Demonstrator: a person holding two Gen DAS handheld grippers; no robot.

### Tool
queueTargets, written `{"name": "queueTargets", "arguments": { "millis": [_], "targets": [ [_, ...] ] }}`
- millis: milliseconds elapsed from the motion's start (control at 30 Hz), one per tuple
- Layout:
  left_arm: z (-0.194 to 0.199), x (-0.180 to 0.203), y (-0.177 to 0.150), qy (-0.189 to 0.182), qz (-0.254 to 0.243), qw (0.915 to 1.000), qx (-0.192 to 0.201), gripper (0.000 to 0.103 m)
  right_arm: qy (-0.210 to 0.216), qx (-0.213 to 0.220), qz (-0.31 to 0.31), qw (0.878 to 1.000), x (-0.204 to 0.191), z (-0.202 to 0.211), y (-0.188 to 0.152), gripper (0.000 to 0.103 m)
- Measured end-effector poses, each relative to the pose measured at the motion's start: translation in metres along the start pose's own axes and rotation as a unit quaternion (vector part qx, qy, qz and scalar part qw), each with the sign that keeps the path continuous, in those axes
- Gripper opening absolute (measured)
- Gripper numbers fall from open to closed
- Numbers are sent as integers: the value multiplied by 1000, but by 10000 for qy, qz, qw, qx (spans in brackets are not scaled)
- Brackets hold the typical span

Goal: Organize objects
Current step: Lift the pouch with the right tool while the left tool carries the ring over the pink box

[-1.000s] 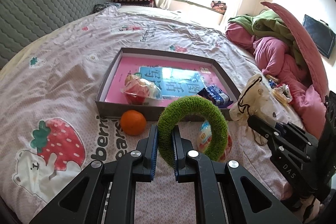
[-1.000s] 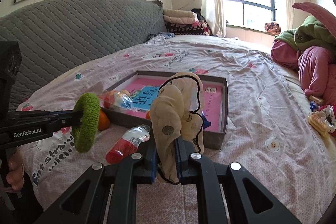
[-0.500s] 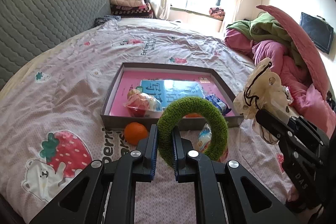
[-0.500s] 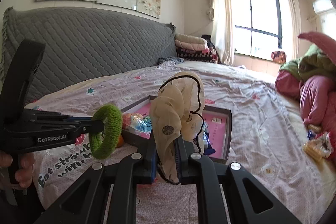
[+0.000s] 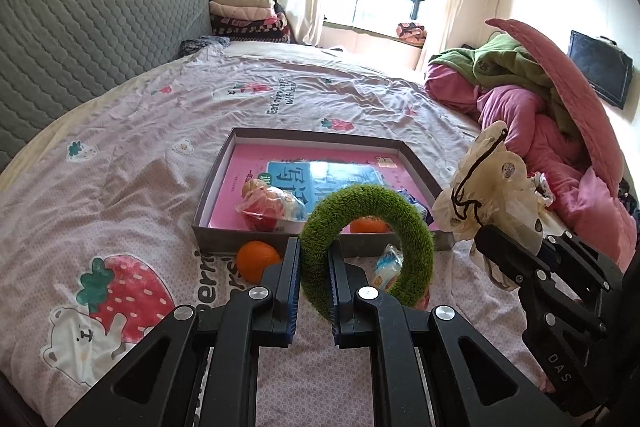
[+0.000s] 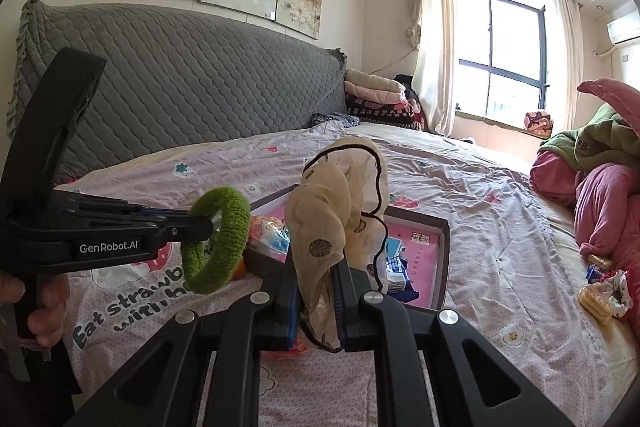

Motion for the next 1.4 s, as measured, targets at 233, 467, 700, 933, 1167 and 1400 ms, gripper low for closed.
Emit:
{"name": "queueTargets", "arguments": {
  "millis": [233, 467, 700, 933, 1167, 1400],
  "targets": [
    [0, -2, 1, 4, 23, 10000, 6, 12, 14, 19, 4, 10000, -1, 0, 0, 14],
    [-3, -4, 0, 16, 44, 10000, -42, 12, 34, -5, -62, 10000, 2, -1, -2, 14],
    [-4, -5, 0, 21, 42, 10000, -30, 12, 61, -17, -126, 9999, 4, -3, -3, 14],
    [-5, -5, 2, 0, 67, 10000, -48, 12, 66, -40, -110, 9999, 3, -4, -3, 14],
    [-11, -3, 8, -33, 81, 9999, -53, 12, 33, -1, -107, 9999, 5, -5, -2, 14],
    [-16, -3, 16, -42, 65, 10000, 25, 12, -3, -53, -252, 9997, 12, -10, -4, 14]
  ]
}}
Point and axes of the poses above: each gripper's, at about its wrist camera, not at the fingertips, and z roughly against the way its jaws point, x to its right, y to its top, the point moved 3 cm from there along -z, roughly the way its jaws point, and after that the axes turned 15 degrees about z, right-handed, at the moved point
